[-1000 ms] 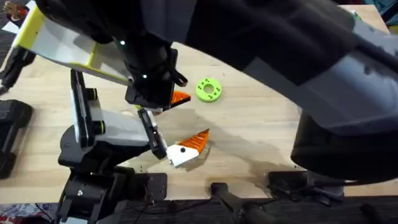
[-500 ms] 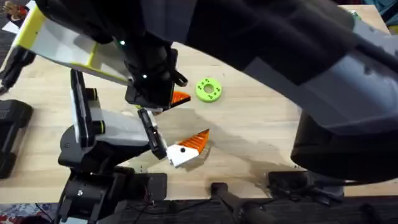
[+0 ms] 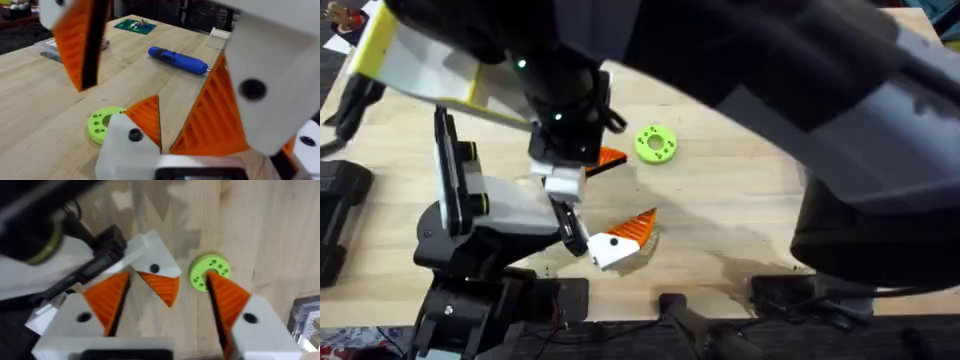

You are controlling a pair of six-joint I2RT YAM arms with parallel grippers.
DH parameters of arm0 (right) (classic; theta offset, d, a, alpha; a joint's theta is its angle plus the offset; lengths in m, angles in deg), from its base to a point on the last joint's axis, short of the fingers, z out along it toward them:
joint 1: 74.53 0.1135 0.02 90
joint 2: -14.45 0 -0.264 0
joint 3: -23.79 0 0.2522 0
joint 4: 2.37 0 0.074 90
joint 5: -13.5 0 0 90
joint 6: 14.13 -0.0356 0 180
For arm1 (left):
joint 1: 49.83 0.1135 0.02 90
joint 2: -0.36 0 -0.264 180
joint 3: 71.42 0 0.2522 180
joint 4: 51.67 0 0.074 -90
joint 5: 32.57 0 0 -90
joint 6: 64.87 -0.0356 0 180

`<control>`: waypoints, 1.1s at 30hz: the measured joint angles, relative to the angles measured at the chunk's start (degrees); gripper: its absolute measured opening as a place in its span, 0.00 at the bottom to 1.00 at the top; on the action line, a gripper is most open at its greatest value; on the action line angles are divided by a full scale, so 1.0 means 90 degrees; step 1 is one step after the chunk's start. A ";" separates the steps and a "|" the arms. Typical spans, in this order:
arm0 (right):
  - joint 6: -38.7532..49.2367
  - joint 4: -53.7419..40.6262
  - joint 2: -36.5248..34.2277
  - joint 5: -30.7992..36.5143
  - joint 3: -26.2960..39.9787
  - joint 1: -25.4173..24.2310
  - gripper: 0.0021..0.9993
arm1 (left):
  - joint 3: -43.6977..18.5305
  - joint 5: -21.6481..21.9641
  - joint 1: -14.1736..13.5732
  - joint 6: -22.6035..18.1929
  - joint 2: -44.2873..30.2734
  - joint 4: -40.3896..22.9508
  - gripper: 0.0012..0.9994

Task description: Pick up the gripper from the table and insert it into the empty holder that is missing its gripper. Then pick up a screw, insert it into the mounting hole, and use the screwdriver to tighten it. Finally, clean up the table by picking up the vegetable and placing it into the bucket.

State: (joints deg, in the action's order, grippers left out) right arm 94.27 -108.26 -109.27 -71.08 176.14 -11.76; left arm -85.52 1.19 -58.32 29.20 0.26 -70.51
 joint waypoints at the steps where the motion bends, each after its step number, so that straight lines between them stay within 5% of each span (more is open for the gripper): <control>1: 0.0022 -0.0011 0.0018 0.0036 0.0000 -0.0034 0.96 | 0.0000 -0.0013 0.0000 -0.0003 0.0000 0.0001 0.99; 24: 0.0031 0.0004 0.0080 0.0029 0.0000 -0.0076 1.00 | 0.0000 -0.0011 0.0000 -0.0024 0.0002 0.0005 0.99; 33: 0.0029 0.0041 0.0684 -0.0214 -0.0002 -0.0389 1.00 | 0.0000 -0.0011 0.0000 -0.0024 0.0002 0.0005 0.99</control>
State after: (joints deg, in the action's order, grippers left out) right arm 94.53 -107.89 -103.12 -73.01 176.12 -15.26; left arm -85.52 1.09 -58.32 28.98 0.28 -70.47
